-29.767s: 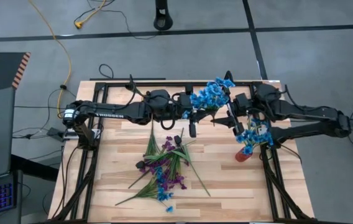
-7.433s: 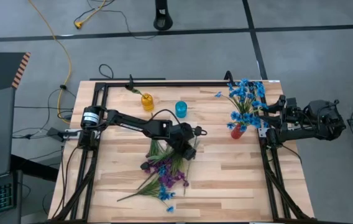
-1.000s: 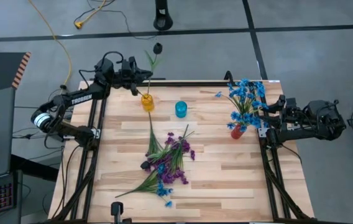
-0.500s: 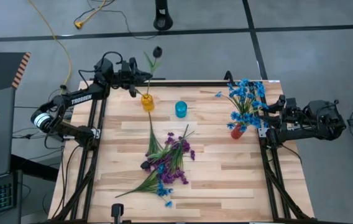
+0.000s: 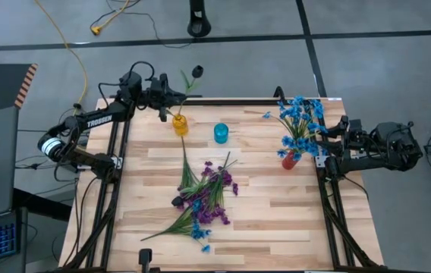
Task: Sort flowers into vase by color
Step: Put the right black tulip into the yellow vase
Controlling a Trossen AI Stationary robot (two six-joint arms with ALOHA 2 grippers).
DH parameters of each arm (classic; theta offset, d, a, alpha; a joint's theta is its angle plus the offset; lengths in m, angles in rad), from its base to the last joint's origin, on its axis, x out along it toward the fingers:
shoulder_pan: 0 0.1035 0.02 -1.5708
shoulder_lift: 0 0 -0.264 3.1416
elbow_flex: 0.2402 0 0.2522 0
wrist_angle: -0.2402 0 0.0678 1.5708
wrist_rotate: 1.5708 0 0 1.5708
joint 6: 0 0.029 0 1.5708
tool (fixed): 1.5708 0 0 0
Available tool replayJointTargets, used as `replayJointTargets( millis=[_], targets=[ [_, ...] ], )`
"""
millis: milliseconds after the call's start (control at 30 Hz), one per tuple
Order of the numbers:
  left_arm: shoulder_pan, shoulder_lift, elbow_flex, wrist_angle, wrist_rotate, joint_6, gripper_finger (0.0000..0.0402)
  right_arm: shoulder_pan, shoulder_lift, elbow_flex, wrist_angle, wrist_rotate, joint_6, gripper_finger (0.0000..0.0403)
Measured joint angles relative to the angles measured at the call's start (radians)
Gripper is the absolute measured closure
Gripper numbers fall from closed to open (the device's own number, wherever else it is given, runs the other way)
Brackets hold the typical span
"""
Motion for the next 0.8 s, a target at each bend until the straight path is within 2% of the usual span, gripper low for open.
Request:
replayJointTargets(
  millis=[267, 533, 667, 800],
  targets=[
    [0.0, 0.0, 0.0, -0.085, -0.013, 0.114, 0.0402, 0.0, 0.0, 0.0, 0.0, 0.0, 0.0, 0.0169],
    [-0.004, 0.0, 0.0, -0.174, -0.145, 0.149, 0.0401, 0.0, 0.0, 0.0, 0.0, 0.0, 0.0, 0.0169],
    [-0.007, 0.0, 0.001, -0.177, -0.179, 0.148, 0.0401, 0.0, 0.0, 0.0, 0.0, 0.0, 0.0, 0.0169],
    [-0.007, 0.0, 0.001, -0.177, -0.218, 0.134, 0.0384, 0.0, 0.0, 0.0, 0.0, 0.0, 0.0, 0.0169]
  ],
)
